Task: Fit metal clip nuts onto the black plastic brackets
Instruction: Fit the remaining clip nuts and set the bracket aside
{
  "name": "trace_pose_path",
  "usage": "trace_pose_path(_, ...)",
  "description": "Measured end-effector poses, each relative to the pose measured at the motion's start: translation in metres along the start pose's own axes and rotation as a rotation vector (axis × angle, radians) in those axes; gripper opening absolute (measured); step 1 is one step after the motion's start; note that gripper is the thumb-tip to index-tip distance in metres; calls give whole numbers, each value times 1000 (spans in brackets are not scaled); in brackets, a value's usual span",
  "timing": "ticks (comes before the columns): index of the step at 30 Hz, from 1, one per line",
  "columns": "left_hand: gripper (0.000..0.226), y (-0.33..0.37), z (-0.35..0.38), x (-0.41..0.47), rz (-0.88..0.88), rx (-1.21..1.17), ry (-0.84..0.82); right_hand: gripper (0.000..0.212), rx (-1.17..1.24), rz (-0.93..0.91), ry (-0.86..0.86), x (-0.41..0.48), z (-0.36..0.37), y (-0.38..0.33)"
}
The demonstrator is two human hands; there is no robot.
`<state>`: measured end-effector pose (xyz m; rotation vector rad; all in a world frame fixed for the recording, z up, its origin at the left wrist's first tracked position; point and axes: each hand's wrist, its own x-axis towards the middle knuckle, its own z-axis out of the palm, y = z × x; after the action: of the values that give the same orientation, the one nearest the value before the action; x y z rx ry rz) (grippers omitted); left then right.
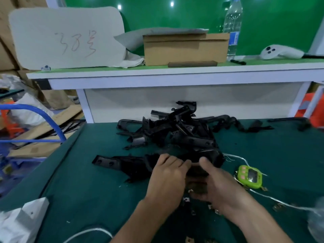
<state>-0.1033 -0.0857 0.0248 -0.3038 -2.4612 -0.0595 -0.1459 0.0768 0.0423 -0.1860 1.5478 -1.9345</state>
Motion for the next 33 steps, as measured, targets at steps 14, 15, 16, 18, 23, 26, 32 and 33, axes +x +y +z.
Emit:
trace_pose_path(14, 41, 60, -3, -34, -497, -646, 61, 32, 148, -271, 415, -46, -62, 24)
trace_pose_path(15, 48, 61, -3, -35, -570, -684, 54, 34, 157, -279, 439, -43, -60, 27)
trace_pose_path(16, 53, 61, -2, -36, -622, -686, 47, 34, 173, -283, 457, -40, -58, 28)
trace_pose_path(18, 50, 61, 2, -36, -706, -732, 51, 24, 193, -290, 458, -37, -60, 28)
trace_pose_path(23, 33, 69, 6, -35, -797, -1048, -13, 10, 194, -359, 312, -44, -44, 40)
trace_pose_path(26, 26, 79, 3, -35, -680, -1098, -65, 23, 229, -369, 423, -45, -25, 46)
trace_pose_path(32, 25, 42, -7, -39, -721, -560, -156, 19, 520, -369, 601, -42, -57, 34)
trace_pose_path(33, 23, 39, -8, -39, -664, -495, -258, 19, 556, -360, 592, -41, -61, 32)
